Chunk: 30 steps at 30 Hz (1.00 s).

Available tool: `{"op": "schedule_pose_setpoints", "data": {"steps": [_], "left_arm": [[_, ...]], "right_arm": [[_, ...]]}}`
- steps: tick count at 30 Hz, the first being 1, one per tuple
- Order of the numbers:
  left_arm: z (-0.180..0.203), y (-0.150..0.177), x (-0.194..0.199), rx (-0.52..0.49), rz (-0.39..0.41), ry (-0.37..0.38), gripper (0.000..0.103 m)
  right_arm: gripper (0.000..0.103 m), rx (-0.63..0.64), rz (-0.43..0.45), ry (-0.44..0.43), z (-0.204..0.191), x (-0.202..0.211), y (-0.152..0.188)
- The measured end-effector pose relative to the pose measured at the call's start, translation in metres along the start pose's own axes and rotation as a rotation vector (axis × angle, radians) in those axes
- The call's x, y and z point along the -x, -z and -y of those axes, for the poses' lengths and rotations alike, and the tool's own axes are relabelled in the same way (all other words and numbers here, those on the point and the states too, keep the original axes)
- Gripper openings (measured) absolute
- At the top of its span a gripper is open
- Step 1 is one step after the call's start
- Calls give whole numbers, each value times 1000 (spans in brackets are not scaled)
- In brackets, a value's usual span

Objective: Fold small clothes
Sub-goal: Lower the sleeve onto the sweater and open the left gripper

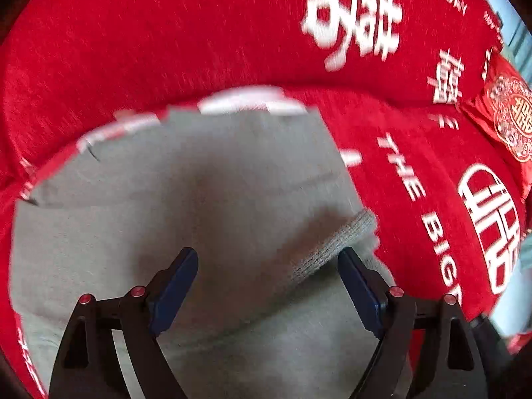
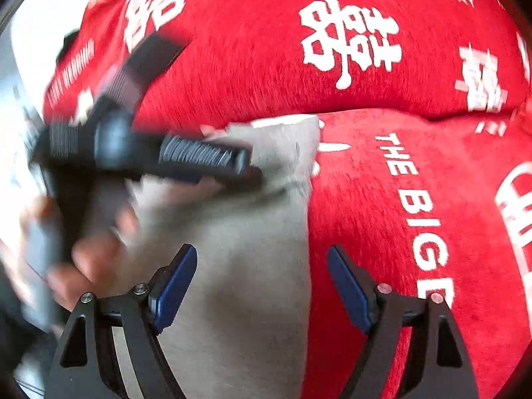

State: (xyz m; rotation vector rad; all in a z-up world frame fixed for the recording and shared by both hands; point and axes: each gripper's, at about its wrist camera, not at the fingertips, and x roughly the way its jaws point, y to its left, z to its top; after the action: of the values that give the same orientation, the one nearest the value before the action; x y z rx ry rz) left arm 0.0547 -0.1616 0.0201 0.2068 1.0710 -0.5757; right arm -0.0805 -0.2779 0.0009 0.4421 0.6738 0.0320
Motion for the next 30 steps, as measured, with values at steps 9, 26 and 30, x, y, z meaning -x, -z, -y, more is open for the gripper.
{"op": "schedule_pose_setpoints", "data": {"steps": [9, 26, 30], "left_arm": [[-57, 7, 21, 174, 72, 107, 86], [-114, 55, 8, 146, 81, -196, 86], [-116, 55, 13, 153, 91, -190, 86]], "right_arm": [[82, 63, -88, -57, -15, -29, -46], [34, -250, -250, -90, -1, -99, -54], [9, -195, -224, -52, -11, -98, -57]]}}
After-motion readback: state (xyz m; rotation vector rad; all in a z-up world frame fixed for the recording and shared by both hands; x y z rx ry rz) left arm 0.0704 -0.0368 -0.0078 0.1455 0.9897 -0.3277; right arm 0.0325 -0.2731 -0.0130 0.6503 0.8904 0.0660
